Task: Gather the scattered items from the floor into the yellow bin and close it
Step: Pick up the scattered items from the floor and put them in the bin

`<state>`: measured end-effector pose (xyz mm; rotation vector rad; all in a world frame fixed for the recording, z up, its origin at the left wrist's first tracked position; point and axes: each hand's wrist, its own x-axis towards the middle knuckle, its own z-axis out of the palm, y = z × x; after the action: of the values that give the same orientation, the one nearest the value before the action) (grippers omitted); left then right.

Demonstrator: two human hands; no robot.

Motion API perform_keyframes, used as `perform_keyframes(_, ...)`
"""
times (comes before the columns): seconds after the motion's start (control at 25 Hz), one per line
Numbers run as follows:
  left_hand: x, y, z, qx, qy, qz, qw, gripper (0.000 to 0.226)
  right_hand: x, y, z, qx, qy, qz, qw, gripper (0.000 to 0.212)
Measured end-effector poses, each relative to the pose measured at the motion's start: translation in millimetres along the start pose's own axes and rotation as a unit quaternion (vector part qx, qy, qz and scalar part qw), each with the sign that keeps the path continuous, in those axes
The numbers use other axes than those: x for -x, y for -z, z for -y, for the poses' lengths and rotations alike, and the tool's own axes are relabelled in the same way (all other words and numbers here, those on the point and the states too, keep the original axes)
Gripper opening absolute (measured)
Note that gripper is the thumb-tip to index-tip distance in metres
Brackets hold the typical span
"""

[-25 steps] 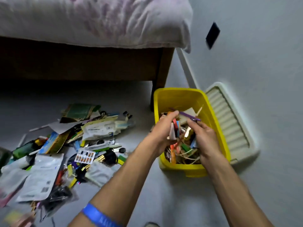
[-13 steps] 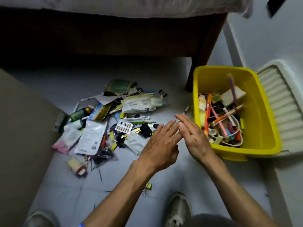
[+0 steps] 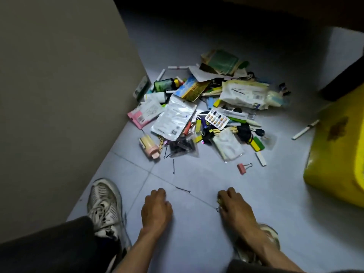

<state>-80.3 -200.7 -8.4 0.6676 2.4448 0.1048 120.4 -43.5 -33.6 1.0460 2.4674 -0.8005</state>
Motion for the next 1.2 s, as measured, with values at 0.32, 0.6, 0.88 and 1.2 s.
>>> perform_keyframes(0.32,-15,-12,31,0.143,0.079,-0.013,0.987,0.013,-49,7,45,-0.269,-0.090,0.021,0.959,0.009)
perform_keyframes(0.6,-28,-7,29,0.203,0.125,-0.014,0.971,0.019,-64,19,78,-0.237,-0.013,0.058,0.970,0.009)
perform_keyframes(0.88,-34,2,37,0.286,0.146,-0.059,0.945,0.013,-76,0,93,0.151,0.174,0.001,0.973,0.005)
perform_keyframes(1.2,-22,-2,63,0.322,0.212,-0.094,0.918,0.020,-76,-11,106,0.250,0.186,-0.015,0.950,0.030)
